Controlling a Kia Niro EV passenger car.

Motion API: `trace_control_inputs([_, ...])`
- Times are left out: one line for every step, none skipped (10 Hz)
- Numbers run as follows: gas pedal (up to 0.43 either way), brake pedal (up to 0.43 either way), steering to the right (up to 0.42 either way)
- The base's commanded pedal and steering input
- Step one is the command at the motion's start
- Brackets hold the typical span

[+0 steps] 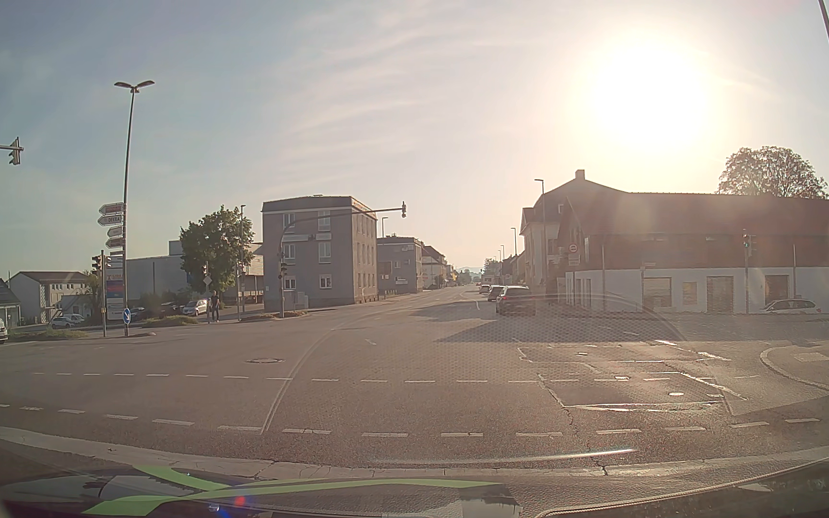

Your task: Follow the waypoints while adhering to traffic rules and regulations

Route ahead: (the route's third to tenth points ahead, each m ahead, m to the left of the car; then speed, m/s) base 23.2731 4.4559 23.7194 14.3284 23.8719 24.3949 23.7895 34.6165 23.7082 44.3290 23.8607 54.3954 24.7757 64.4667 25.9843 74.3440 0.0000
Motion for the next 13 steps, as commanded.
trace_control_inputs([0.000, 0.274, -0.005])
trace_control_inputs([0.000, 0.274, -0.006])
trace_control_inputs([0.000, 0.274, -0.005])
trace_control_inputs([0.000, 0.274, -0.005])
trace_control_inputs([0.000, 0.274, -0.005])
trace_control_inputs([0.000, 0.274, -0.005])
trace_control_inputs([0.000, 0.274, -0.006])
trace_control_inputs([0.000, 0.274, -0.005])
trace_control_inputs([0.000, 0.274, -0.005])
trace_control_inputs([0.000, 0.274, -0.005])
trace_control_inputs([0.000, 0.274, -0.005])
trace_control_inputs([0.000, 0.274, -0.006])
trace_control_inputs([0.000, 0.274, -0.006])
